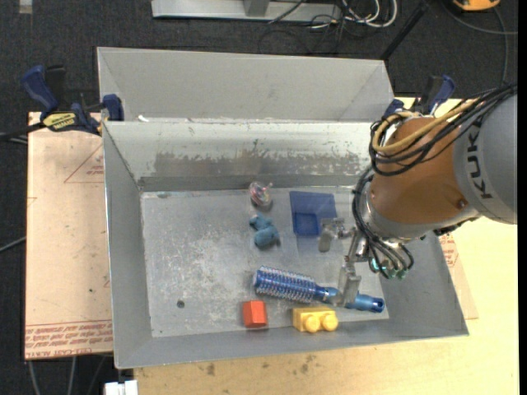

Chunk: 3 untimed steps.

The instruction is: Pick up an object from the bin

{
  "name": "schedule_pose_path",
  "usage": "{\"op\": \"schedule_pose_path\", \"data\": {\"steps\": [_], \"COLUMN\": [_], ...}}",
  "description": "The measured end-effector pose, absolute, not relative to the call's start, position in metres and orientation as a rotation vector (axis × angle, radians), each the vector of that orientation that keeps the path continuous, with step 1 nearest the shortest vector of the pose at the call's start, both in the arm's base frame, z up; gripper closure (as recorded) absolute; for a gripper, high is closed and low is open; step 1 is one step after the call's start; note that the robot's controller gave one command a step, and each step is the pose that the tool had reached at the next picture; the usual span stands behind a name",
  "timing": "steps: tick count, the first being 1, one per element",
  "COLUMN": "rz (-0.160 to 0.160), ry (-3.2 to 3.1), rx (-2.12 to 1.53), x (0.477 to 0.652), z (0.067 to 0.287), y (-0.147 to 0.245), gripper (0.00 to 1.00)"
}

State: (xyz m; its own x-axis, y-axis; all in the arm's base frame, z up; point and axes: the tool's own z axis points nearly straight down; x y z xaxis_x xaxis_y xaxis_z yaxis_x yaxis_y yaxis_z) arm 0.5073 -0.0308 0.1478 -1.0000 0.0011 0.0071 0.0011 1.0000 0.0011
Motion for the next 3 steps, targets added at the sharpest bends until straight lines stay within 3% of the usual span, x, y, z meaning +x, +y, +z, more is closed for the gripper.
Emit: {"op": "schedule_pose_path", "data": {"steps": [1,3], "rz": [-0.003,-0.003], "ry": [-3.158,-3.14], "rx": [0.107,-0.153], "x": [0.509,0.506], "z": [0.086,0.124], "y": [0.007,0.036], "gripper": [0.0,0.0]}}
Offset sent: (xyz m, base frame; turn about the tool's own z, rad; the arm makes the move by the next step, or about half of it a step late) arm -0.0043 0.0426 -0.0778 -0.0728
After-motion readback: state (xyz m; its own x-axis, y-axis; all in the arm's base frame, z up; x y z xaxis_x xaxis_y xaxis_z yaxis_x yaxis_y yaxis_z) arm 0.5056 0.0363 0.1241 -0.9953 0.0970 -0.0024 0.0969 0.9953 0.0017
